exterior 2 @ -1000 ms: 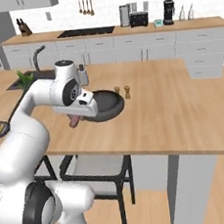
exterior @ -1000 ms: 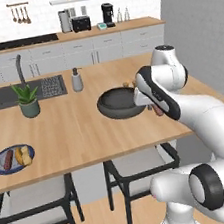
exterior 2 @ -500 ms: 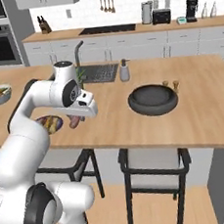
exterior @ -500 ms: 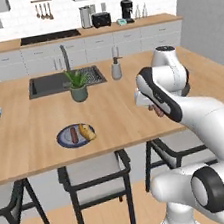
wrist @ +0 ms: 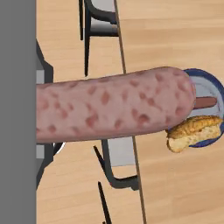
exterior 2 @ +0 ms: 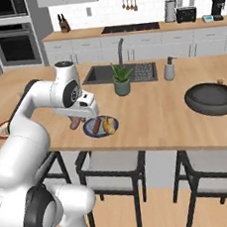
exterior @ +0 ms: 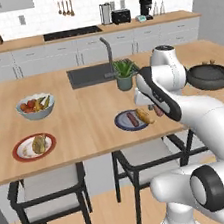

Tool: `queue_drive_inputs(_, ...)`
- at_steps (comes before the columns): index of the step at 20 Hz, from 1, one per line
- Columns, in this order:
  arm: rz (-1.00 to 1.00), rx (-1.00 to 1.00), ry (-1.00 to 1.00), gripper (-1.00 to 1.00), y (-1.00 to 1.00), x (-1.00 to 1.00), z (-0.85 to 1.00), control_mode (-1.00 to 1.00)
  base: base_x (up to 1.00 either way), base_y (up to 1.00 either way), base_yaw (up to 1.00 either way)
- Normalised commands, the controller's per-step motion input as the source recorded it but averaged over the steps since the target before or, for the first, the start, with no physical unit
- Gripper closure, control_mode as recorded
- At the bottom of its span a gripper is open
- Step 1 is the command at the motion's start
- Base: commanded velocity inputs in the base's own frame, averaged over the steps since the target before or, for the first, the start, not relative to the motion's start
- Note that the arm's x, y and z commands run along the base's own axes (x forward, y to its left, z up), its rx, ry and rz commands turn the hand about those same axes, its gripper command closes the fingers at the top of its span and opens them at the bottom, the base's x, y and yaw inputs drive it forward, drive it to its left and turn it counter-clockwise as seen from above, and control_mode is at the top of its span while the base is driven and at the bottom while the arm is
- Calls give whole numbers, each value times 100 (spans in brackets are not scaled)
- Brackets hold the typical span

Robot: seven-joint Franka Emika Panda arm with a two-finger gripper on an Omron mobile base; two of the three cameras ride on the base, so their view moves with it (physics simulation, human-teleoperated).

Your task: Place one bun and one sausage from the bowl on each plate.

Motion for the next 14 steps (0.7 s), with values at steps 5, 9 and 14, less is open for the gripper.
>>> queue_drive_inputs(5, 0, 0, 0, 100, 0, 0, 0, 100, 33, 100, 0)
queue_drive_inputs(9, 0, 0, 0, 100, 0, 0, 0, 100, 47, 100, 0)
queue_drive_inputs(14, 0, 0, 0, 100, 0, 0, 0, 100, 8, 80, 0)
